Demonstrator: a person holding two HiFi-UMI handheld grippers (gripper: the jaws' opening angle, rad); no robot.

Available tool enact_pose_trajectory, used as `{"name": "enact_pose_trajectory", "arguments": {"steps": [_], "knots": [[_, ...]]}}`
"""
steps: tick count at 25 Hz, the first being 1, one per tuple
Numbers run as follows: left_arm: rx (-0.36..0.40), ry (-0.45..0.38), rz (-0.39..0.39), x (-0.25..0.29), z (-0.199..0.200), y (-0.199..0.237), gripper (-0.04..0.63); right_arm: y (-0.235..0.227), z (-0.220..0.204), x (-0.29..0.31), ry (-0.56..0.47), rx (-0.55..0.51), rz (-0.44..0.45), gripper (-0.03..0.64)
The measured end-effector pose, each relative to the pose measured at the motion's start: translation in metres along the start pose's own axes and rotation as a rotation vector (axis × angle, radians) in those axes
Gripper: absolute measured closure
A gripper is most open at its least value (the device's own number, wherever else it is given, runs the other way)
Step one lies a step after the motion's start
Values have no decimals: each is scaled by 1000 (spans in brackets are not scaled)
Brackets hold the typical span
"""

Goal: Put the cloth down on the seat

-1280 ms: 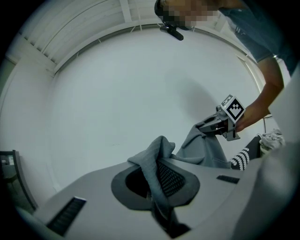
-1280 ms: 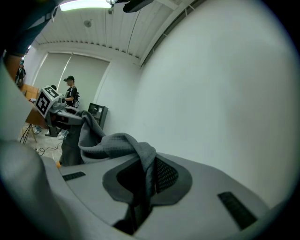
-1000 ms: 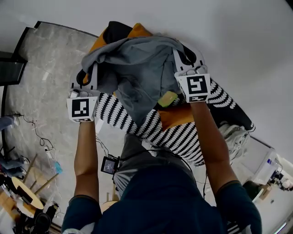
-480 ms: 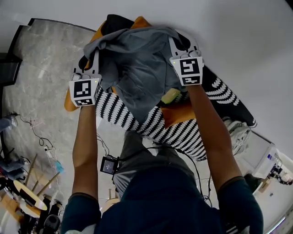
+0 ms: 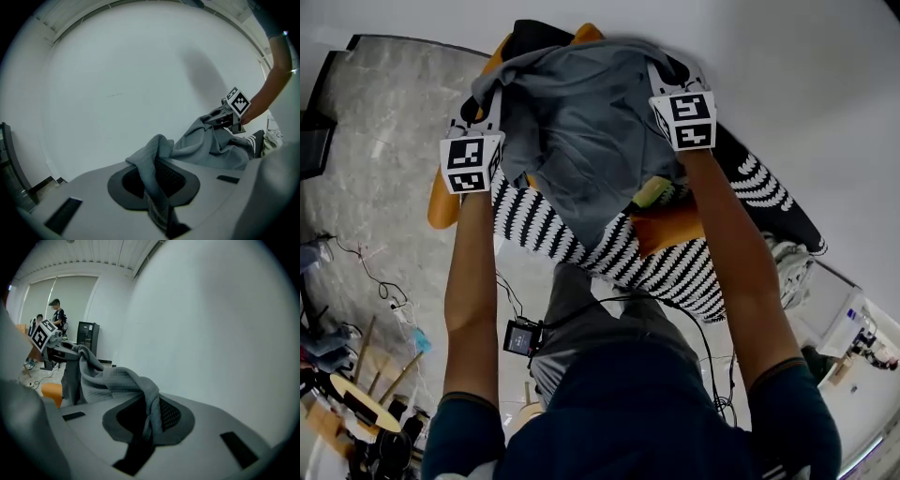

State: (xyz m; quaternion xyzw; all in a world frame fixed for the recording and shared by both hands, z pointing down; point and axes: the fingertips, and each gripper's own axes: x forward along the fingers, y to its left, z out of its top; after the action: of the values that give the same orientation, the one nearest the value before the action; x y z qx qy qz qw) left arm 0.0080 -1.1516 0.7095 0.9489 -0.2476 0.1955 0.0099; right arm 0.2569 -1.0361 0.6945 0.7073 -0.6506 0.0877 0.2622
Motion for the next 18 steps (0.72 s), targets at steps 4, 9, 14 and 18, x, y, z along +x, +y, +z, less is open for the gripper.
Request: {"name": "enact_pose_trajectory", "arguments": {"steps": [4, 9, 14, 18], "knots": [[-17, 41, -19, 9, -9, 4, 514, -3, -16, 12, 70, 63, 20, 547], [-17, 71, 12, 5, -17, 9, 386, -8, -29, 11, 121, 118, 31, 484], [-2, 97, 58, -8, -20, 18, 239, -7, -33, 0, 138, 128, 38, 434], [15, 77, 106, -28, -7, 27, 216, -3, -28, -15, 125, 122, 42, 417]]}}
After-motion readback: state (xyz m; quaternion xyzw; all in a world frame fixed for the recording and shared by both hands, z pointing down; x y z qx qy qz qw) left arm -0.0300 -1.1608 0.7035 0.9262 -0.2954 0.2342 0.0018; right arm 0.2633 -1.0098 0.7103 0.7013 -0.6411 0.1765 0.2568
